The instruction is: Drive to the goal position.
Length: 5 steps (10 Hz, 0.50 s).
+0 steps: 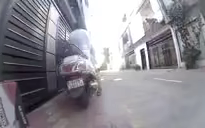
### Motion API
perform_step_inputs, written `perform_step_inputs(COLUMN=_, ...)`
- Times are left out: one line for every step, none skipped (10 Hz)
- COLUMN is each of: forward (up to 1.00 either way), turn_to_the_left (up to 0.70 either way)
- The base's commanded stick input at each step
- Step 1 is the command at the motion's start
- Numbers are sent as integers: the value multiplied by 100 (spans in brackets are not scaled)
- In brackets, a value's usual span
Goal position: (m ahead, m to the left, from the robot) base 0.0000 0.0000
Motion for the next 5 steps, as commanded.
perform_step_inputs(forward=0, turn_to_the_left=-70)
perform_step_inputs(forward=0, turn_to_the_left=-70)
perform_step_inputs(forward=0, turn_to_the_left=-70)
perform_step_inputs(forward=0, turn_to_the_left=-70)
perform_step_inputs(forward=0, turn_to_the_left=-70)
